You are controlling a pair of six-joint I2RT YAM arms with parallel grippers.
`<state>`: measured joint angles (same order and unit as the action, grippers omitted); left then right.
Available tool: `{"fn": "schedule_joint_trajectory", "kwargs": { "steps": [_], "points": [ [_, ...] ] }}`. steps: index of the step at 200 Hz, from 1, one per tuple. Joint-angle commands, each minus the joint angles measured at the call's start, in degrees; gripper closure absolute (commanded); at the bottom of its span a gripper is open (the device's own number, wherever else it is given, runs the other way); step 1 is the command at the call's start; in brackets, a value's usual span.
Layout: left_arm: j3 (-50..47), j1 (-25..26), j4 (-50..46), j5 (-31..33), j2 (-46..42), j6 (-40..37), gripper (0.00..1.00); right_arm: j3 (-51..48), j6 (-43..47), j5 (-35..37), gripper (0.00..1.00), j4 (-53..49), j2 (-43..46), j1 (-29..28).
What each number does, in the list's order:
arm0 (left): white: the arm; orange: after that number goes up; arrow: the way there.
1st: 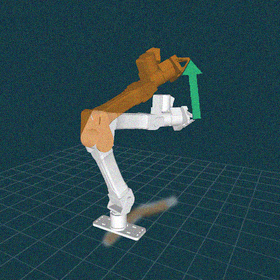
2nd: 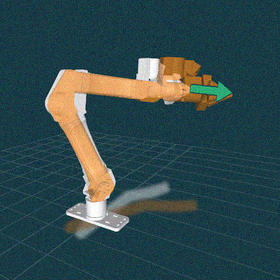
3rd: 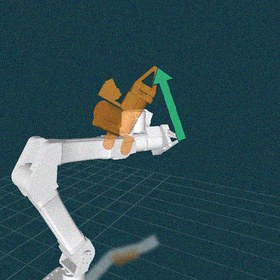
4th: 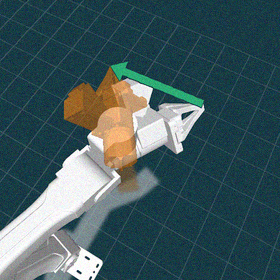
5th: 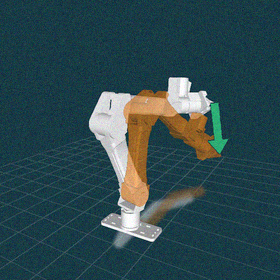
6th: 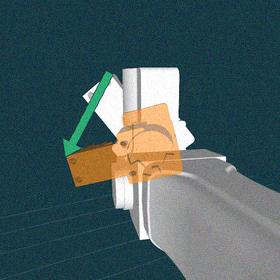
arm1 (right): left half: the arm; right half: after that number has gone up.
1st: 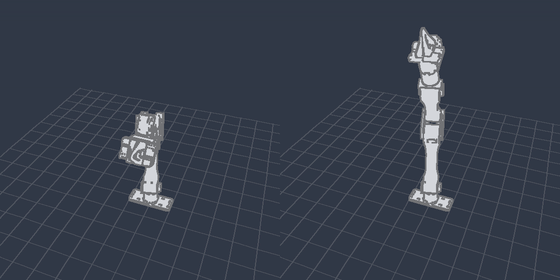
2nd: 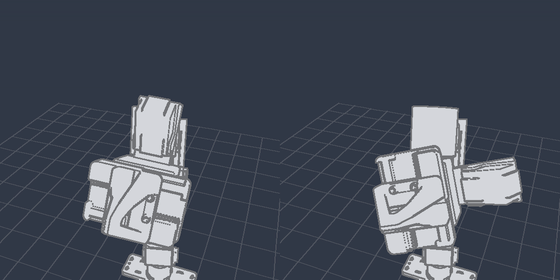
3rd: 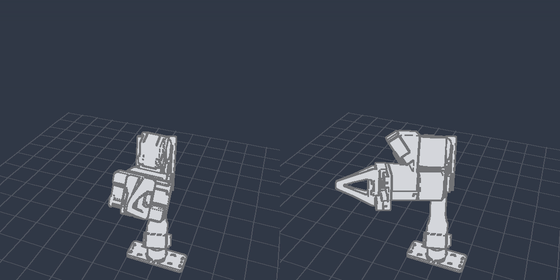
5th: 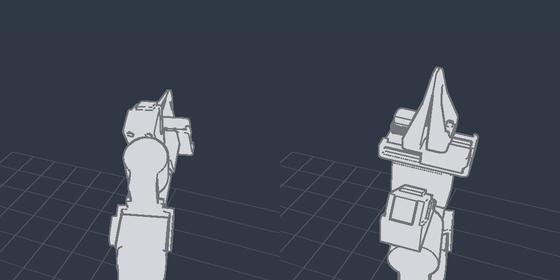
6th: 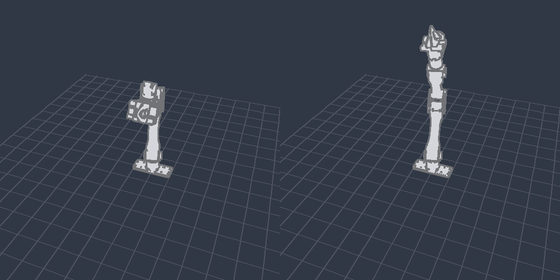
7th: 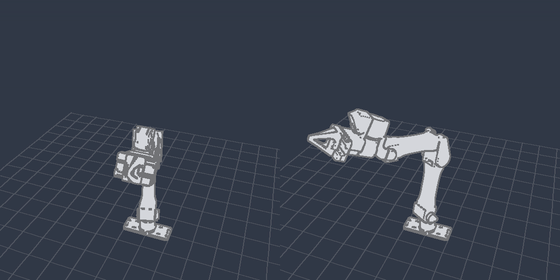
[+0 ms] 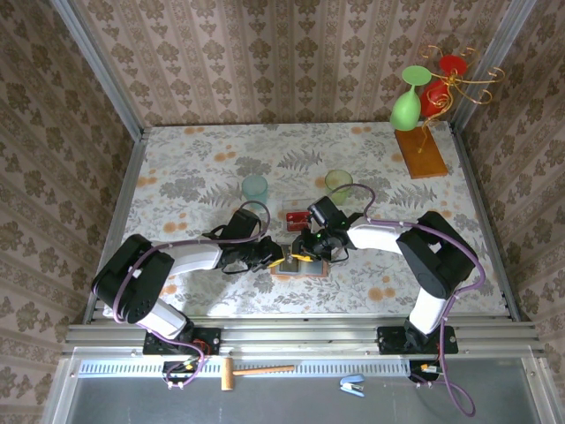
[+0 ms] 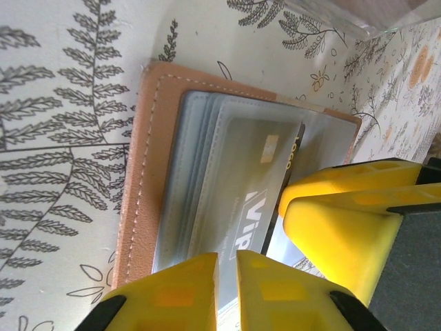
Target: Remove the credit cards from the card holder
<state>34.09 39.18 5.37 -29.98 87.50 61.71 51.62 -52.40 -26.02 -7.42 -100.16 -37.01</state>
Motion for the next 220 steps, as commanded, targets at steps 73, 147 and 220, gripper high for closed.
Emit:
{"fn": "schedule_joint_trajectory", "kwargs": {
  "steps": [73, 147, 220],
  "points": [
    [-1.61, -0.14, -0.54, 0.44, 0.69, -0.89, 0.85, 2.16, 3.27, 3.34, 0.76, -5.22, -0.5, -0.25],
    [-2.88, -0.15, -1.03, 0.79, -0.96, -0.58, 0.85, 2.79, 3.27, 1.11, 0.77, -3.58, -1.88, -0.34],
    [-5.54, 0.41, -0.94, 2.41, -4.08, 0.9, 0.85, 3.8, 3.44, -0.39, 0.77, -3.45, -3.2, -0.95]
  ]
}}
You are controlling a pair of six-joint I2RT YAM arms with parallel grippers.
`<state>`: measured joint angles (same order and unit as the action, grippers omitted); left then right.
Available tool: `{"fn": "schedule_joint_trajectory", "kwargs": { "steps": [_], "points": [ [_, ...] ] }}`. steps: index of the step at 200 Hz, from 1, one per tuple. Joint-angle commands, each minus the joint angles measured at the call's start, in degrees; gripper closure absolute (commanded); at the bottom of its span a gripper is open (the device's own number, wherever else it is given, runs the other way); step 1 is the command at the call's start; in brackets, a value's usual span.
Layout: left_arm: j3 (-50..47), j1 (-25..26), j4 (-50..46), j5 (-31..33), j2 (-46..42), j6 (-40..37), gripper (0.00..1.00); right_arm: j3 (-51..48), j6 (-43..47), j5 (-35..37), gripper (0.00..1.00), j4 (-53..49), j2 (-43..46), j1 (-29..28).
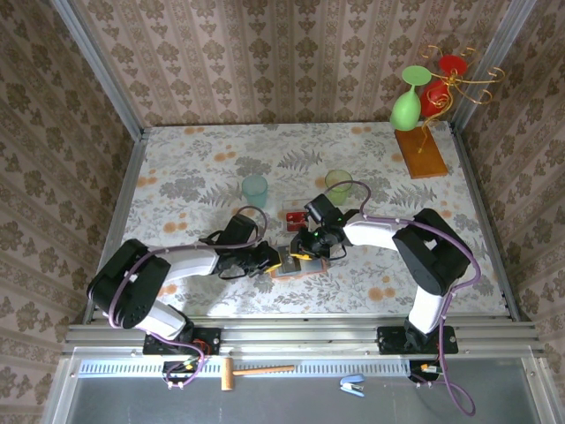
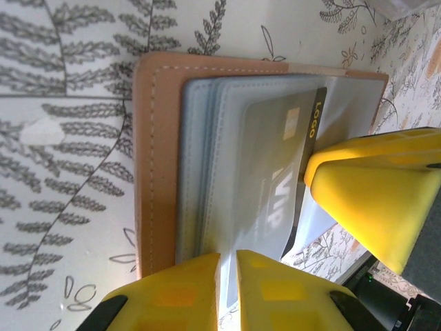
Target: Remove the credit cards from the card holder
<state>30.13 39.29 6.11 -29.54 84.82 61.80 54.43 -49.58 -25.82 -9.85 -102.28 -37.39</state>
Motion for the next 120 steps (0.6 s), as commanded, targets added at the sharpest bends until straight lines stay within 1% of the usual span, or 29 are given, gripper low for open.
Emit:
{"fn": "schedule_joint_trajectory", "kwargs": {
  "steps": [1, 24, 70, 120],
  "points": [
    [-1.62, 0.32, -1.65, 2.0, -1.4, 0.84, 0.85, 1.0, 0.67, -0.56, 0.77, -1.04, -1.08, -0.58],
    [-1.94, 0.36, -1.55, 2.29, -1.75, 1.13, 0.85, 0.69, 1.04, -0.29, 0.77, -1.58, -0.73, -0.58],
    [-1.57, 0.44, -1.75, 2.12, -1.37, 0.97, 0.85, 0.9, 3.24, 2.57, 0.77, -5.16, 0.88, -0.32],
    [-1.3, 0.46, -1.9, 2.12, -1.23, 0.86, 0.85, 0.67, 4.05, 2.98, 0.77, -5.86, 1.72, 0.72]
  ]
}}
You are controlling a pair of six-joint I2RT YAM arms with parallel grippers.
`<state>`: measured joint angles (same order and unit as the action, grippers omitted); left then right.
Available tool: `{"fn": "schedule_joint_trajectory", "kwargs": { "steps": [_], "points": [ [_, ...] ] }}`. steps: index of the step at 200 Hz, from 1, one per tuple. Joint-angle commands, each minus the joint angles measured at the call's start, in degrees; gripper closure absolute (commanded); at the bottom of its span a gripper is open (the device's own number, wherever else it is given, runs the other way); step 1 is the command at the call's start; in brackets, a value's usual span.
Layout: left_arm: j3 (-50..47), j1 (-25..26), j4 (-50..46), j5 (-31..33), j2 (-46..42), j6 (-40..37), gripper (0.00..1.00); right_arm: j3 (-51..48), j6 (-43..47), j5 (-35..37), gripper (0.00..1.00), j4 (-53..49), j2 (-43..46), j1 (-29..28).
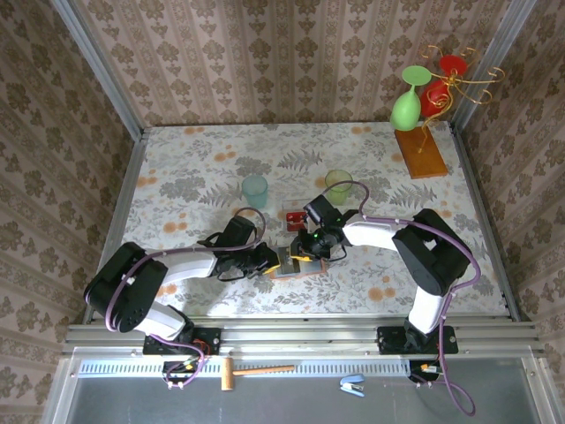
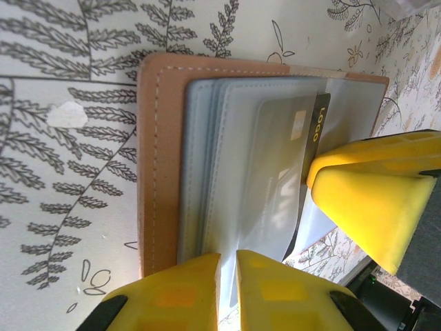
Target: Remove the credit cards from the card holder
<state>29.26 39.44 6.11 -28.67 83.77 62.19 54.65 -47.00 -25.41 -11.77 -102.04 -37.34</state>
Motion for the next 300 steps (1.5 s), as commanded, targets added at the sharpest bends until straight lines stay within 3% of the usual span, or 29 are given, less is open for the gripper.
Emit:
{"fn": "schedule_joint_trajectory", "kwargs": {
  "steps": [1, 158, 300],
  "points": [
    [-0.43, 0.29, -1.94, 1.24, -0.18, 0.43, 0.85, 0.45, 1.52, 2.56, 0.77, -3.95, 1.49, 0.69],
    [6.38, 0.29, -6.29, 0.89, -1.23, -1.77, 0.84, 0.34, 1.56, 1.29, 0.77, -3.89, 5.36, 2.24],
    [10.44, 1.29, -9.47, 1.77, 5.7, -4.77, 0.88, -2.89, -0.37, -4.0, 0.76, 1.99, 3.19, 3.75]
  ]
}}
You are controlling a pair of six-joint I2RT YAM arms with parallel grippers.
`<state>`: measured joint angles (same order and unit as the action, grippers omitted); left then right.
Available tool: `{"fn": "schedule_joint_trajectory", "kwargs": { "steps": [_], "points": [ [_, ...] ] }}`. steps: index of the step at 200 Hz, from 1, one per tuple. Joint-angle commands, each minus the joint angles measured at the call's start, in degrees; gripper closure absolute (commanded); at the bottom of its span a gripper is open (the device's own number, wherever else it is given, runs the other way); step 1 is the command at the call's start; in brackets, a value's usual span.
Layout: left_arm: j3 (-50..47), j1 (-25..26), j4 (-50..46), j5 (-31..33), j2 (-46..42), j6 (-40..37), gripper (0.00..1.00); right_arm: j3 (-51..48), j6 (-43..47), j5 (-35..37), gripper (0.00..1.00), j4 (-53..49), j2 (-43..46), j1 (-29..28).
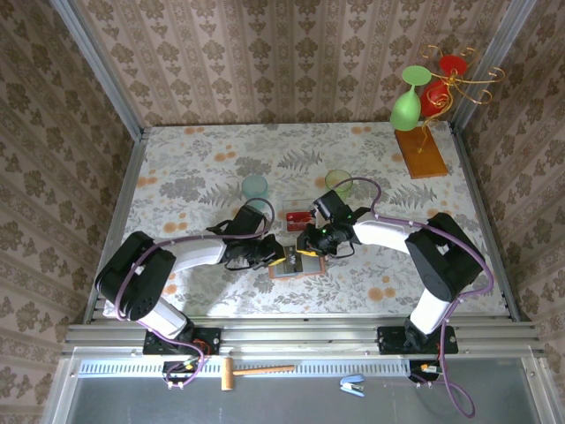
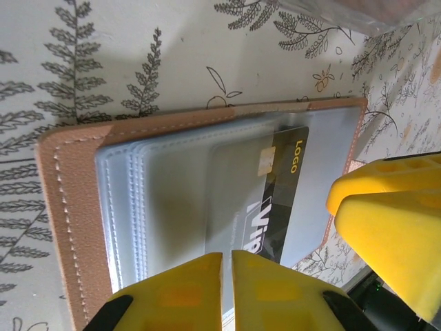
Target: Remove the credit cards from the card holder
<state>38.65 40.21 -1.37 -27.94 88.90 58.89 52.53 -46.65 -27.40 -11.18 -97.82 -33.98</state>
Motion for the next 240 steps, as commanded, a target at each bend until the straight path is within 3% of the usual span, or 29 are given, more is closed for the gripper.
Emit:
{"fn": "schedule_joint_trajectory", "kwargs": {
  "steps": [1, 128, 240],
  "points": [
    [1.06, 0.55, -1.98, 1.05, 0.57, -1.53, 0.88, -0.77, -0.72, -2.03, 0.76, 1.41, -1.04, 0.39],
    [-0.86, 0.66, -1.55, 1.21, 1.4, -1.54, 0.89, -1.29, -0.46, -2.23, 0.76, 1.91, -3.5, 0.57],
    [-1.43, 0.66, -1.22, 1.36, 1.66, -1.33, 0.91, -2.62, -2.91, -7.19, 0.77, 7.05, -4.19, 0.58]
  ]
}}
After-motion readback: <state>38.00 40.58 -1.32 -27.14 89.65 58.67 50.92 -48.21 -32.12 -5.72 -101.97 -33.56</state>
